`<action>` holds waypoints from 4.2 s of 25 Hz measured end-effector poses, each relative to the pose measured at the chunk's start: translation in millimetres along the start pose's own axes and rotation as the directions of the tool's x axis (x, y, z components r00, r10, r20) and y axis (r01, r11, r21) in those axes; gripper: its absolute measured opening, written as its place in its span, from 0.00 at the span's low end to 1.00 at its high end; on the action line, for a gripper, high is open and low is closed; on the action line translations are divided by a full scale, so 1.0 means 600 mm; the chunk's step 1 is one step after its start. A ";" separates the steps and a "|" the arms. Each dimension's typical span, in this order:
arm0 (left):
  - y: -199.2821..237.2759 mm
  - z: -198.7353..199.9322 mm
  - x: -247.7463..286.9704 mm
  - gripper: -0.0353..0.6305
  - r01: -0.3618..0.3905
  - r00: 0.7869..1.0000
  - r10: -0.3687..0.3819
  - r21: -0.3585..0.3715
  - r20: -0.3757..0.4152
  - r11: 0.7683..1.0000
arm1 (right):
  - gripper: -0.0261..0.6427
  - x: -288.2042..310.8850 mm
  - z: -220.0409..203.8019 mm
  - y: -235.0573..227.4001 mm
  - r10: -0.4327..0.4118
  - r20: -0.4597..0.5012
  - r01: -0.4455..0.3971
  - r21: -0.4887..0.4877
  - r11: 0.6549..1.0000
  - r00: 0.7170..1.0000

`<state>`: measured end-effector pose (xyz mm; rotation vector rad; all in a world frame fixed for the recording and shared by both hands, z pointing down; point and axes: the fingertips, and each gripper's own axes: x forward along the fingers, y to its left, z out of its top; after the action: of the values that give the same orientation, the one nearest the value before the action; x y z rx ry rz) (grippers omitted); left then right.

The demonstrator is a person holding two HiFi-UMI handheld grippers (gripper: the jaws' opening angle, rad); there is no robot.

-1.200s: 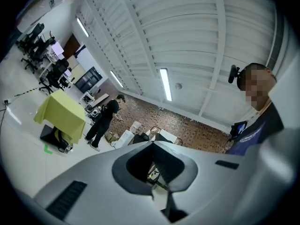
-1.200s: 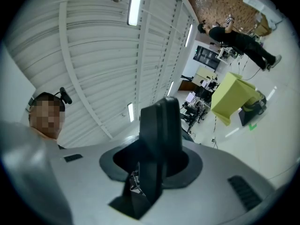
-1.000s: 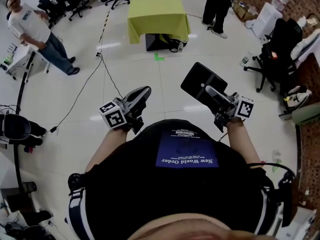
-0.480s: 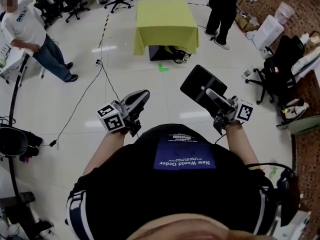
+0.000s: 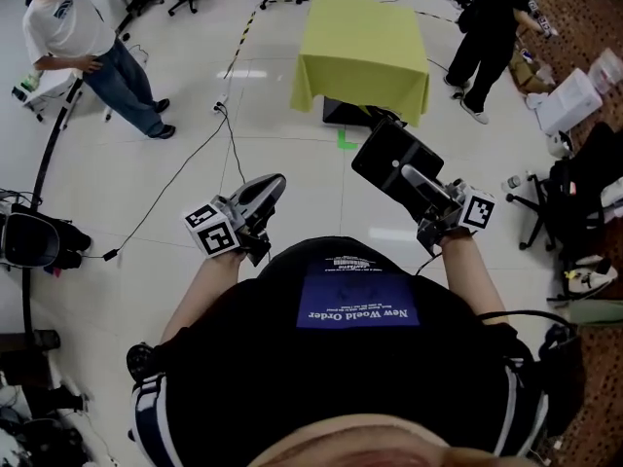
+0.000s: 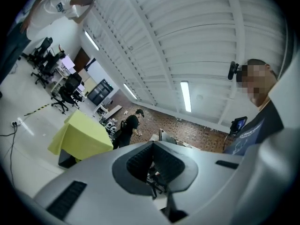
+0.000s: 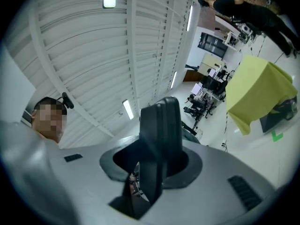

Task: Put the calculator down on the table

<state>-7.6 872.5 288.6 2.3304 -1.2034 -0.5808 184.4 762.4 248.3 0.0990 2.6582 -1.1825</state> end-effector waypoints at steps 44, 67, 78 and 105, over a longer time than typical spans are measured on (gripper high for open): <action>0.636 0.337 0.688 0.06 0.117 0.991 -0.117 -0.015 -0.059 0.993 | 0.21 0.238 0.629 -0.664 -0.071 0.040 0.071 0.008 0.997 0.997; 0.878 0.507 0.882 0.06 0.041 0.999 -0.041 0.009 0.036 0.999 | 0.21 0.463 0.866 -0.929 0.048 -0.109 -0.044 0.041 0.998 0.993; 1.028 0.578 0.926 0.06 0.141 0.990 -0.141 0.004 -0.023 0.990 | 0.21 0.544 0.889 -1.008 -0.093 -0.067 0.096 0.030 0.995 0.993; 1.061 0.581 0.959 0.06 -0.025 1.000 0.025 -0.002 0.005 1.000 | 0.21 0.575 0.954 -1.075 0.012 -0.137 -0.001 0.081 0.997 0.990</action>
<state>-304.4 -5.0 275.1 2.3103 -1.2311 -0.5790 -146.5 -105.4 263.4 0.2099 2.7247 -1.3265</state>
